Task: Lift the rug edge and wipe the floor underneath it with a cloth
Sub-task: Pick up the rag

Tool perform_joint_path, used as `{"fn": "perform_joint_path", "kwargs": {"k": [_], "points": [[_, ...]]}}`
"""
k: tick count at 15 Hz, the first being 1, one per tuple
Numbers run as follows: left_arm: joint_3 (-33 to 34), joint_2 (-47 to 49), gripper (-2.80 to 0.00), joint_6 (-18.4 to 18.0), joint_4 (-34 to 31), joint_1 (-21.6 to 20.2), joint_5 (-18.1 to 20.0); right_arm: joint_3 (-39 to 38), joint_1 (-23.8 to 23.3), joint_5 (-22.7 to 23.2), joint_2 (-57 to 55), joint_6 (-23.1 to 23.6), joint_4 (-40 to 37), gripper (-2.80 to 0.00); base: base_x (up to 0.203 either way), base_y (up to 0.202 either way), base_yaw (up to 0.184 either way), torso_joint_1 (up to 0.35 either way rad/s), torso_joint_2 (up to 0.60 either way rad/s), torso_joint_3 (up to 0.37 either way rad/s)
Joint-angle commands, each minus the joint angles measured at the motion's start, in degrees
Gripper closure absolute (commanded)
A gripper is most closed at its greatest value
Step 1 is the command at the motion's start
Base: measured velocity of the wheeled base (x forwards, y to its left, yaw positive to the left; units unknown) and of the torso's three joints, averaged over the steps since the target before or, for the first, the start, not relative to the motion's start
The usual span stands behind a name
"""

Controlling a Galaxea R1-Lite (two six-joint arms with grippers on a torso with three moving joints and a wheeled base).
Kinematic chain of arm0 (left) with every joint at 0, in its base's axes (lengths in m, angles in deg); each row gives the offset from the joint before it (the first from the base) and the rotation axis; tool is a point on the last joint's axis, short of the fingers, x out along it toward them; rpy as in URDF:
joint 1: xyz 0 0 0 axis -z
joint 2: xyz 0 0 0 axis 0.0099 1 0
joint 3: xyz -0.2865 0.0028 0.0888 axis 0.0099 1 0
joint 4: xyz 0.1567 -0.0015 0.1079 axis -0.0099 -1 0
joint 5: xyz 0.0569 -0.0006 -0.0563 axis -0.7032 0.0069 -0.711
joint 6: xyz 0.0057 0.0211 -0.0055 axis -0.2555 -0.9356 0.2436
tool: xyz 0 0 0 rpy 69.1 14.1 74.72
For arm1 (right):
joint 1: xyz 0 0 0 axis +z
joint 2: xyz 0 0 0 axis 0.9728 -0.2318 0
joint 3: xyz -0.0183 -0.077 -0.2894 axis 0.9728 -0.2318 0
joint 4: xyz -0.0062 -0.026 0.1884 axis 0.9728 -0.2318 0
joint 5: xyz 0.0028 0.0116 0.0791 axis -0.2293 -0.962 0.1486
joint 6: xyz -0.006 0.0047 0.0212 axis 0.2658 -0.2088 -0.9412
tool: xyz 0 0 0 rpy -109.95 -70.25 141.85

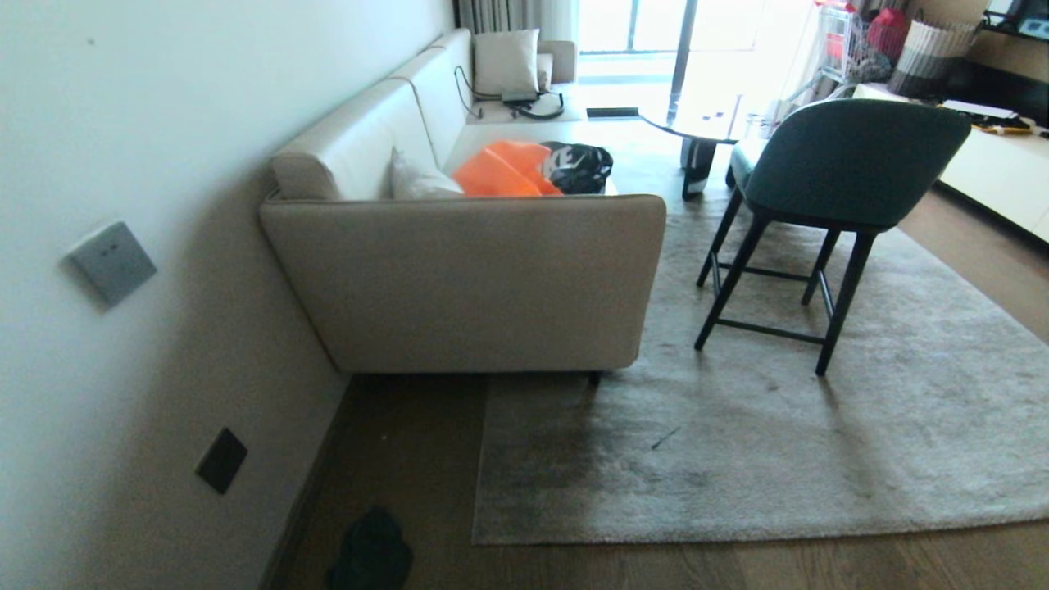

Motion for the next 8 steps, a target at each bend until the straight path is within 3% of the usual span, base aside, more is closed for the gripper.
{"fn": "perform_joint_path", "kwargs": {"k": [1,4,8], "points": [[-0.01,0.00,0.00,0.05,-0.01,0.00,-0.01,0.00,0.06,-0.05,-0.06,-0.07,-0.01,0.00,0.000,0.000,0.000,-0.012,0.42,0.428],[-0.01,0.00,0.00,0.05,-0.01,0.02,-0.01,0.00,0.06,-0.05,-0.06,0.01,-0.01,0.00,0.000,0.000,0.000,0.011,0.40,0.420],[-0.01,0.00,0.00,0.05,-0.01,0.02,-0.01,0.00,0.06,-0.05,-0.06,-0.08,-0.01,0.00,0.000,0.000,0.000,0.001,0.02,0.031]]}}
